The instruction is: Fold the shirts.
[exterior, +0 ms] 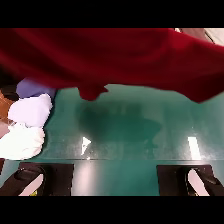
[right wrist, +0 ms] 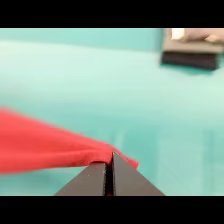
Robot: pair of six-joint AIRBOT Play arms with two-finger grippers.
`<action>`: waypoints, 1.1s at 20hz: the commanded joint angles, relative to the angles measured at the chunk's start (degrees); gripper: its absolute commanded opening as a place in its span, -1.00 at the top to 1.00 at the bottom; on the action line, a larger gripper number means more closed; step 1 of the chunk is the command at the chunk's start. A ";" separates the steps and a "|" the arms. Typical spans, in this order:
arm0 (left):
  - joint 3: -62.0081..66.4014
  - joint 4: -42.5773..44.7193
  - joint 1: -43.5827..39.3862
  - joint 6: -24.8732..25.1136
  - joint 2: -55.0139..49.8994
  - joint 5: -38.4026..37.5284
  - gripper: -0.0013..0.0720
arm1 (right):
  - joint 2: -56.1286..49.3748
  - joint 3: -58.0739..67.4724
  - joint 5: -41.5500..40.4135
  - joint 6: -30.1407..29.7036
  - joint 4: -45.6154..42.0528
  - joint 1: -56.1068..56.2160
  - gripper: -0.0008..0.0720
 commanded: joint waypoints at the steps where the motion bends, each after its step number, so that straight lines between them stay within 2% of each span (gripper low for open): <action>1: 1.25 1.60 -0.02 0.46 -0.46 -1.09 0.91 | -5.05 10.80 6.12 2.95 -0.35 -3.13 0.94; 4: -4.33 5.11 -0.02 -0.74 -5.92 -2.93 0.90 | -11.80 10.38 10.80 8.13 -0.76 -1.31 0.94; 8: -9.77 4.87 -0.02 -4.39 -20.90 -5.99 0.90 | -20.83 -3.41 10.97 9.92 -0.90 5.31 0.94; 12: -10.12 4.46 0.00 -5.33 -38.93 -6.56 0.90 | -31.15 -15.69 1.36 9.05 -2.82 9.68 0.94; 15: -10.12 4.90 0.00 -5.29 -47.78 -3.50 0.89 | -39.63 -15.50 -6.73 7.87 -1.70 10.51 0.94; 16: -10.12 4.96 0.02 -5.35 -49.22 -2.91 0.54 | -42.45 -13.55 -7.54 7.89 -1.62 10.54 0.92; 17: -10.12 4.79 0.37 -5.88 -49.83 -2.86 -0.31 | -44.83 -11.23 -7.67 7.87 -1.64 10.54 0.53; 18: -10.01 4.79 0.98 -6.84 -49.77 -3.30 -0.54 | -47.19 -8.28 -6.99 7.87 -1.62 10.51 -0.12; 20: -8.20 4.57 3.37 -6.86 -48.96 -8.33 -0.54 | -49.92 -2.86 -3.43 6.32 -1.49 9.57 -0.18; 22: -8.13 3.37 6.80 -6.78 -46.69 -16.31 -0.54 | -48.74 -2.84 -1.33 3.80 -0.15 8.87 -0.18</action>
